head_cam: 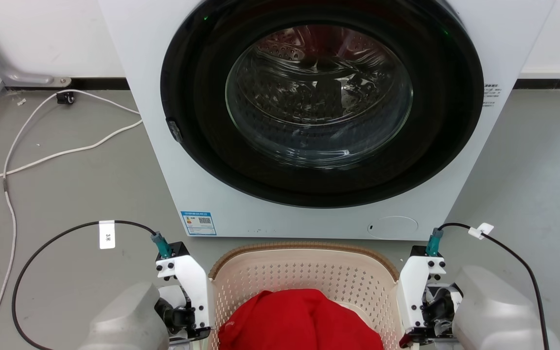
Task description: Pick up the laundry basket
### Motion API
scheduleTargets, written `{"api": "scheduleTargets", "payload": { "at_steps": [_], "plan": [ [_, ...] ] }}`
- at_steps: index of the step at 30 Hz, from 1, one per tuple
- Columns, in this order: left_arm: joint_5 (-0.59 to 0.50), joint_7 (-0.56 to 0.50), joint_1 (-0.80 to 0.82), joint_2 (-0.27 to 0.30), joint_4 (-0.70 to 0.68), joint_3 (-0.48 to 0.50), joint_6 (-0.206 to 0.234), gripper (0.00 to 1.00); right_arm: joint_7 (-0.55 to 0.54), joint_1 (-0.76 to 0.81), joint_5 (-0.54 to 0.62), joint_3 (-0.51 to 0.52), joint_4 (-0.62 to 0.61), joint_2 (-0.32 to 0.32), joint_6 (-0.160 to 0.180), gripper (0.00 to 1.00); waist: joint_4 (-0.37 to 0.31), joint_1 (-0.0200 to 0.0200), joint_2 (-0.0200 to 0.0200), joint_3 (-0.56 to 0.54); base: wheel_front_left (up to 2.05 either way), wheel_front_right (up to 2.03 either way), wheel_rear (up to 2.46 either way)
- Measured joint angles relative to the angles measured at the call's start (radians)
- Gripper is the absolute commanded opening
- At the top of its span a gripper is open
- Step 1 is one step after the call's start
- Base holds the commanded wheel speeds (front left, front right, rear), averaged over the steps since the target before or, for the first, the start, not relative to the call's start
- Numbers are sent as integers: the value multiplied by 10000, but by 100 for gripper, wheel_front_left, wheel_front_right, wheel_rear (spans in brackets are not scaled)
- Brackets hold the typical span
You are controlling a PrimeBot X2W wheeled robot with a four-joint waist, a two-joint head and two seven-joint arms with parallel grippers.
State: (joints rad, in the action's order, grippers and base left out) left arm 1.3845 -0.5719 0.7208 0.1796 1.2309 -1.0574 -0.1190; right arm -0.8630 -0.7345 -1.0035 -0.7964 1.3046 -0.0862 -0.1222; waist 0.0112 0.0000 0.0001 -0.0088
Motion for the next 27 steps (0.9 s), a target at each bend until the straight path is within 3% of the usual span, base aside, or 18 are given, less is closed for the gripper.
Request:
{"api": "scheduleTargets", "payload": {
  "at_steps": [27],
  "plan": [
    [94, 38, -20, 2, 35, -40, 0, 0, 2, 29, -127, -102, 0, 0, 0, 0, -31, 0, 0, 49, 0, 0, 0]
  ]
}}
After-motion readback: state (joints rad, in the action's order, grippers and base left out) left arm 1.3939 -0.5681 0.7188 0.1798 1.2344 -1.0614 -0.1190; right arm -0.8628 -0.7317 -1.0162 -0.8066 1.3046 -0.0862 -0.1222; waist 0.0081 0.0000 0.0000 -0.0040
